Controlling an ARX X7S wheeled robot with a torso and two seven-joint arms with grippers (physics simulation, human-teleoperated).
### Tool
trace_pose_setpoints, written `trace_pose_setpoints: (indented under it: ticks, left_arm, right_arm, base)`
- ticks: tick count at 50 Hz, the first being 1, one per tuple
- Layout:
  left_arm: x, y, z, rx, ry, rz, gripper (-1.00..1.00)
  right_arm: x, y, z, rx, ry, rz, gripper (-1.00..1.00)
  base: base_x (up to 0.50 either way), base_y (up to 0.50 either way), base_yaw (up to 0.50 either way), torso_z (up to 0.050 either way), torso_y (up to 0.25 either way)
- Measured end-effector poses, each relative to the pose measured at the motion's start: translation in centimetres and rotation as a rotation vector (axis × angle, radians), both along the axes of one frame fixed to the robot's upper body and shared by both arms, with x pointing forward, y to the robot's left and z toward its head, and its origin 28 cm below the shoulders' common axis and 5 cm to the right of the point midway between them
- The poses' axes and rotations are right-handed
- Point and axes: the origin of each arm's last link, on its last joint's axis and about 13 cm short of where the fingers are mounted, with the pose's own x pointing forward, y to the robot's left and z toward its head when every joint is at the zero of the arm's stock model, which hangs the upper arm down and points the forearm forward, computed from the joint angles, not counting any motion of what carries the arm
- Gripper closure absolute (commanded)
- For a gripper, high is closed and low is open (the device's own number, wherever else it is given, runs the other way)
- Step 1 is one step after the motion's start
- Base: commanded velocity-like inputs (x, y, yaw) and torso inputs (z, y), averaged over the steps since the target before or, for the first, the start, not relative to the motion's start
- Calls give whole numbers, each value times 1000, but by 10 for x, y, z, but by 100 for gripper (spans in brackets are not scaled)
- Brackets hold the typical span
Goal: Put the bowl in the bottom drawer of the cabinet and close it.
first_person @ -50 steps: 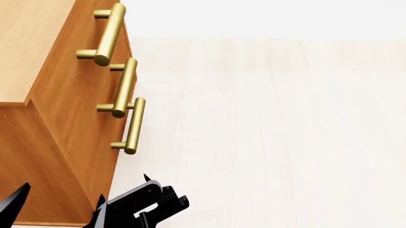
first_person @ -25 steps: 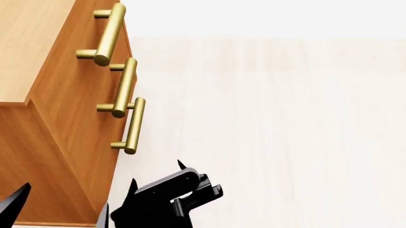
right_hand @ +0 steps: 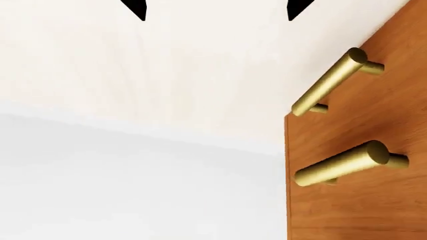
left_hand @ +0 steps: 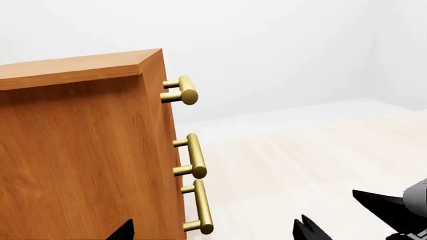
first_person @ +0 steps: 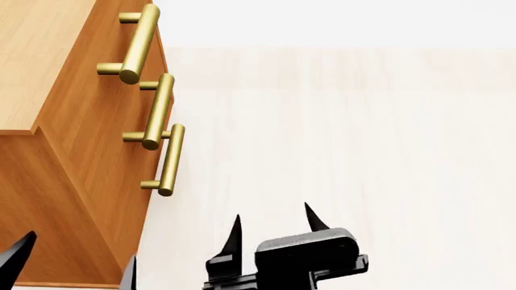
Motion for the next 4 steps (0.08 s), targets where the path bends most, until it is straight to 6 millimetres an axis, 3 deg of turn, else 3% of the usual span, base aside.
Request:
trace_pose_setpoints:
  ticks: [4]
  left_arm:
    - [0, 0, 0, 1, 0, 2, -100]
  right_arm:
    - [-11, -5, 9, 36, -20, -22, -100]
  base:
    - [0, 0, 0, 0, 0]
